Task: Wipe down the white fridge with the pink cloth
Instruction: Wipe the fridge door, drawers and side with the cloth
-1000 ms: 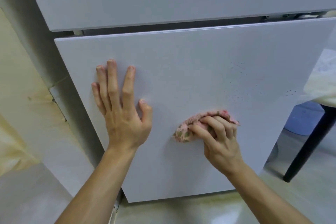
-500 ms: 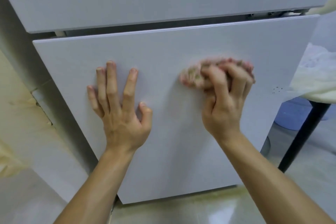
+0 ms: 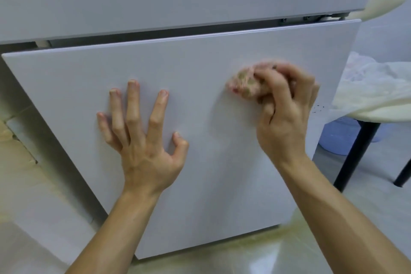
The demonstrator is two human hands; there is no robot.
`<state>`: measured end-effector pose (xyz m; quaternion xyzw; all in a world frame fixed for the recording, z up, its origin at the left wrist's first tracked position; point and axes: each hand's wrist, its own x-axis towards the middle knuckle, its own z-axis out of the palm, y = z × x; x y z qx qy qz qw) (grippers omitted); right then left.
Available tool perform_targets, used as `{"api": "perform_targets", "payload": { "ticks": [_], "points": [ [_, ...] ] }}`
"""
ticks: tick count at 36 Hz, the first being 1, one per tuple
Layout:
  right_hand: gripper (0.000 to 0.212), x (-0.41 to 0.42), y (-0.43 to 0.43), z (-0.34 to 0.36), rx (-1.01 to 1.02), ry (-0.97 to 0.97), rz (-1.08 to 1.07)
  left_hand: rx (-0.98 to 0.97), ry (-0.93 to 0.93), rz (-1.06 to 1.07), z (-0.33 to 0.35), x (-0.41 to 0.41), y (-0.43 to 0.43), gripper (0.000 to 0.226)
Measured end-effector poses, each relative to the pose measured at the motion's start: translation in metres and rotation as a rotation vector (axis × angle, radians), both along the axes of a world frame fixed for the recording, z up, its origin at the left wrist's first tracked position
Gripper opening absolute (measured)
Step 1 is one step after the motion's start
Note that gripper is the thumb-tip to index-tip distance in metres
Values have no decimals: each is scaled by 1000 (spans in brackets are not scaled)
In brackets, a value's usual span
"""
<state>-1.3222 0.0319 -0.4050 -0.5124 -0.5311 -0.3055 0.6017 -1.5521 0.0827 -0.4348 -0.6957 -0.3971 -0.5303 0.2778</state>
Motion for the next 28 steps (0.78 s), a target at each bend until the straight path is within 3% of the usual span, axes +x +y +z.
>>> {"api": "perform_targets", "payload": {
  "ticks": [5,10,13,16,22,28],
  "points": [
    [66,3,1,34,66,87,41,2,16,-1,-3,2,1,77],
    [47,11,13,-45,62,-29,-80,6,20,-1,-3,2,3,77],
    [30,17,7,-101,-4,-104,-68,6,16,-1,-3,2,3,76],
    [27,29,2,-128,-80,-178,-62,4,16,2,-3,3,3,75],
    [40,42,0,-97,-72,-222,-98,3,1,5,-3,7,2,76],
    [58,45,8,-15,55,-29,-60,-13,-13,7,-2,10,-1,78]
  ]
}}
